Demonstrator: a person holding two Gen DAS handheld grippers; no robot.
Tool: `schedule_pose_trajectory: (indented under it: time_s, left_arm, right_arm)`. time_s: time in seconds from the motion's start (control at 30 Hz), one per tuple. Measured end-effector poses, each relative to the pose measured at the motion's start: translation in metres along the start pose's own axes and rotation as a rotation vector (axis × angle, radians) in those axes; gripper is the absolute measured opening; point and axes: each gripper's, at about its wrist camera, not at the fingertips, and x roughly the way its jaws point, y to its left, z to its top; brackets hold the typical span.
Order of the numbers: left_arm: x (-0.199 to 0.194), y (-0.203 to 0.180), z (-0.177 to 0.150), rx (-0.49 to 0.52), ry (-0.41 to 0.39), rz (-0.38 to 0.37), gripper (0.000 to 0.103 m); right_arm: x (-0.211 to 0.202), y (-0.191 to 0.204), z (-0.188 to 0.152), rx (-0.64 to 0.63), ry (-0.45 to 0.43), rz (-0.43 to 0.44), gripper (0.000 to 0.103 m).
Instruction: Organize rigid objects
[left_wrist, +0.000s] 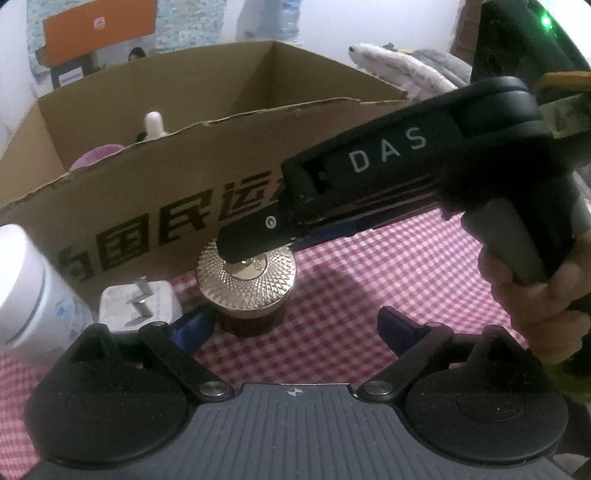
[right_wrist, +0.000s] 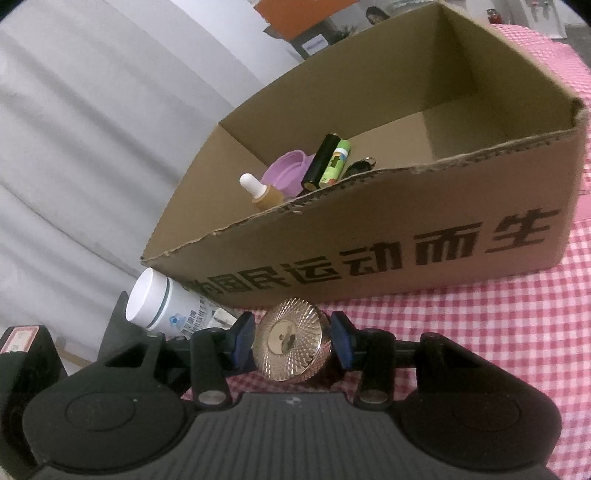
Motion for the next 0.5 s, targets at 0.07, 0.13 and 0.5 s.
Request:
schedule_pose_trajectory:
  time_s: [0.07, 0.13, 0.5]
  left_arm:
    - [0.004, -0.005, 0.002, 0.011, -0.001, -0.02, 0.095]
    - [0.008, -0.011, 0.003, 0.032, -0.005, -0.039, 0.095]
    - [0.011, -0.039, 0.01, 0.122, -0.047, -0.099, 0.087]
  right_arm:
    - [-0.007, -0.004, -0.002, 0.006, -0.005, -0.01, 0.048]
    - [-0.015, -0.008, -0.005, 0.011, -0.013, -0.025, 0.048]
    - [-0.064, -0.038, -0.021, 0.102, -0.091, -0.103, 0.048]
